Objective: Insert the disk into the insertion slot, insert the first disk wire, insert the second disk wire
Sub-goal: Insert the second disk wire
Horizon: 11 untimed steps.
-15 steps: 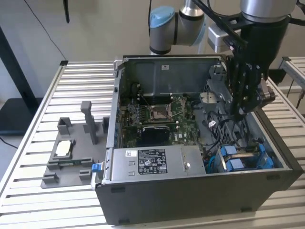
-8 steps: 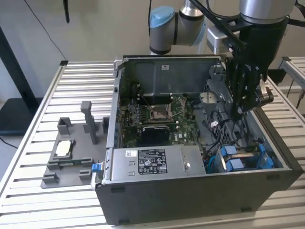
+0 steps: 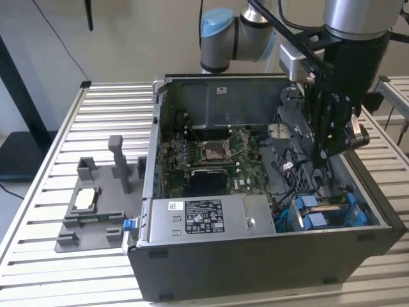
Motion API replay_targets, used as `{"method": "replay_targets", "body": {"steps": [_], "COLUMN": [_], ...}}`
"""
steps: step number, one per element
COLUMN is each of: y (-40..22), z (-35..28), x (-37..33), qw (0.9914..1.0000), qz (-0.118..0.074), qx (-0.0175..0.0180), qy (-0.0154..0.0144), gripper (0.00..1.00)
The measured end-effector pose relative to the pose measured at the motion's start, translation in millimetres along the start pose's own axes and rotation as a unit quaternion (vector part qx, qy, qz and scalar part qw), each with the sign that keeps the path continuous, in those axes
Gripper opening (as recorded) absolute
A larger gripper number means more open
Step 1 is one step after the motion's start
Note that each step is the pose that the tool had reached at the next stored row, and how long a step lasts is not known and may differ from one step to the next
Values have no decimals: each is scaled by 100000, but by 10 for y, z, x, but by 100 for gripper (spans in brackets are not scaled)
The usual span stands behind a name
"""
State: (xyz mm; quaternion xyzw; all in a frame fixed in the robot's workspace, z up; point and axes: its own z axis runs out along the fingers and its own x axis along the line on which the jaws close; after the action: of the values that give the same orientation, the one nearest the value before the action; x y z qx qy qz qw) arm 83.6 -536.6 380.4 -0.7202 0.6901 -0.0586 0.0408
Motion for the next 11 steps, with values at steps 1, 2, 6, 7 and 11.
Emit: {"method": "replay_targets", "body": {"steps": [1, 2, 6, 7, 11], "y": [-2, -6, -34, -44, -95], "z": [10, 19, 64, 75, 123], "x": [13, 25, 69, 77, 103], "qw": [100000, 100000, 99999, 99998, 99995], "qz": [7, 14, 33, 36, 49], "qx": [-55, -107, -397, -500, -894], "qy": [-29, -60, -246, -288, -473], "gripper": [18, 18, 18, 18, 18]}}
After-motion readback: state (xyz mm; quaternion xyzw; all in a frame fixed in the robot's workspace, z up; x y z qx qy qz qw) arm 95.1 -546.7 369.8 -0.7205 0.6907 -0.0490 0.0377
